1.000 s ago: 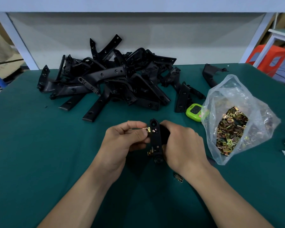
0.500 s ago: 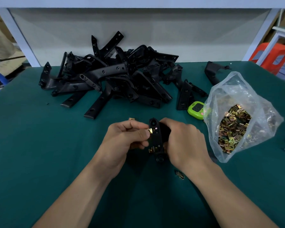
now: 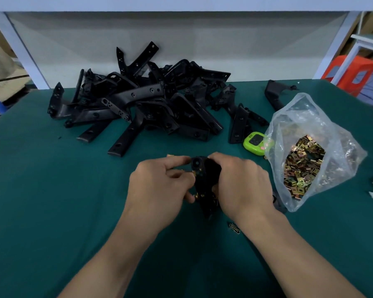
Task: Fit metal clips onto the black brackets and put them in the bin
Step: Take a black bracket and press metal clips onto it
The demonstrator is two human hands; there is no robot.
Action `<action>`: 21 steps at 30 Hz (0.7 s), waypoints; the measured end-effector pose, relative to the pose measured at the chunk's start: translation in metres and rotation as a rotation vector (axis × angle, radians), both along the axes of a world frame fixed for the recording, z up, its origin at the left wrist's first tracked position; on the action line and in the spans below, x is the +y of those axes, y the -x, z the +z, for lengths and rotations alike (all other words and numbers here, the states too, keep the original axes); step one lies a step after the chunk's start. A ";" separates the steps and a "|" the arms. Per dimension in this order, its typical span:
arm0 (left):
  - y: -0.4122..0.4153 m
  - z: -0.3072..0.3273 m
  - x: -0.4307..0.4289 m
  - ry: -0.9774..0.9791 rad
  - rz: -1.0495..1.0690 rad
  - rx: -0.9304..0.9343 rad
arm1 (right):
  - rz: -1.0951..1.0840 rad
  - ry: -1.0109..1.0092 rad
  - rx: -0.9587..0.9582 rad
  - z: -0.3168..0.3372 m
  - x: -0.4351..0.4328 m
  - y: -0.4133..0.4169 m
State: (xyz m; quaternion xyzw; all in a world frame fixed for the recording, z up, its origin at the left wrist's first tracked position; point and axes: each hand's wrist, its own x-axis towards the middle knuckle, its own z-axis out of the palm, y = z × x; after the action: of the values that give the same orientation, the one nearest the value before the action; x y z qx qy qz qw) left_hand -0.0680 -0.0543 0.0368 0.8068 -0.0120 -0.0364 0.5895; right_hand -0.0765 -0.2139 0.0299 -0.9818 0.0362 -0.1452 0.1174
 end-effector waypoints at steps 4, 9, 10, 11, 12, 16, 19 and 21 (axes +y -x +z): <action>0.014 0.002 -0.011 -0.133 0.094 -0.111 | -0.002 -0.012 0.037 0.003 0.003 0.003; 0.023 0.003 -0.020 -0.338 0.167 -0.245 | -0.029 -0.013 0.059 0.005 0.007 0.005; 0.024 0.003 -0.021 -0.356 0.176 -0.263 | -0.032 -0.013 0.062 0.005 0.007 0.004; 0.025 0.003 -0.022 -0.365 0.184 -0.283 | -0.034 -0.008 0.067 0.004 0.008 0.004; 0.025 0.002 -0.023 -0.372 0.191 -0.302 | -0.036 0.001 0.073 0.004 0.008 0.004; 0.027 0.001 -0.028 -0.415 0.208 -0.338 | -0.038 0.028 0.061 0.001 0.011 0.002; 0.026 -0.002 -0.029 -0.404 0.185 -0.329 | -0.045 0.035 0.060 0.001 0.010 0.001; 0.025 -0.005 -0.028 -0.385 0.181 -0.326 | -0.043 0.042 0.060 0.000 0.010 0.003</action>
State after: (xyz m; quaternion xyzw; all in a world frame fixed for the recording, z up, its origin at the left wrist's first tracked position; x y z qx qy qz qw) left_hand -0.0930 -0.0820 0.0313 0.8971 -0.0273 0.1452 0.4164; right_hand -0.0791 -0.2040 0.0299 -0.9869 0.0578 -0.1191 0.0924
